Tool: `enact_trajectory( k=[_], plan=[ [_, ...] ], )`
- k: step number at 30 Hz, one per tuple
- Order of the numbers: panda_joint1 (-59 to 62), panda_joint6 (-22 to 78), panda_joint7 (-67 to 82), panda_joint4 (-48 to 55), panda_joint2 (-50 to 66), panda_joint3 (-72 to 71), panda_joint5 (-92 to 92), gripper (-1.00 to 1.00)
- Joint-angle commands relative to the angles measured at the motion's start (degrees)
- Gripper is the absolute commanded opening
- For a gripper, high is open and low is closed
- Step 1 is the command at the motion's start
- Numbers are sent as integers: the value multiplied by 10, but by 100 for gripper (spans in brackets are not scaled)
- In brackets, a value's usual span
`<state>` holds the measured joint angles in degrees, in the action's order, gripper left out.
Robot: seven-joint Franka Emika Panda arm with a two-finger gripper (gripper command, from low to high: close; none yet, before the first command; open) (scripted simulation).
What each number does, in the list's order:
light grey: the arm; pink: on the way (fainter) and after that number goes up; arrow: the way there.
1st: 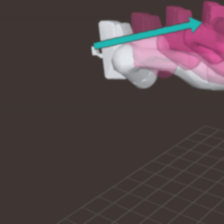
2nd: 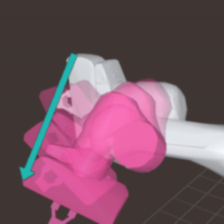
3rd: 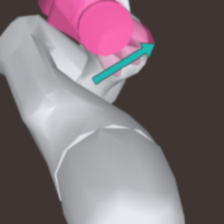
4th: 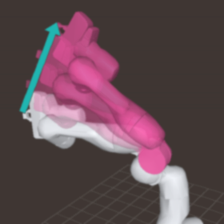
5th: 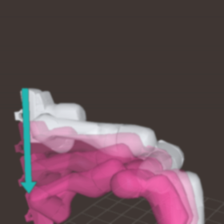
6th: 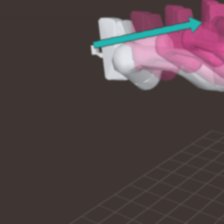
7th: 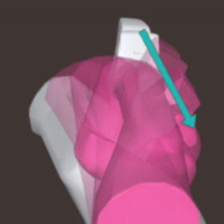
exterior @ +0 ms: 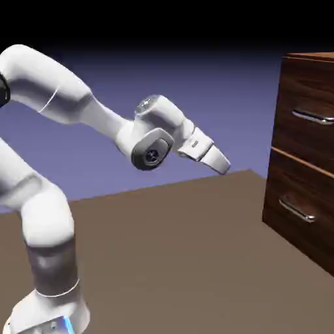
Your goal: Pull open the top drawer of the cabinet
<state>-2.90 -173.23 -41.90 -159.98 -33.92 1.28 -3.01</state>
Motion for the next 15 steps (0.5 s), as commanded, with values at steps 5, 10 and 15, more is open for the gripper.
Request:
enact_trajectory(
  k=[5,10,15],
  plan=[
    [-92,32,23,42,-52,53,-125,0],
    [-183,64,46,85,-104,106,-249,0],
    [-275,96,69,127,-156,159,-374,0]
  ],
)
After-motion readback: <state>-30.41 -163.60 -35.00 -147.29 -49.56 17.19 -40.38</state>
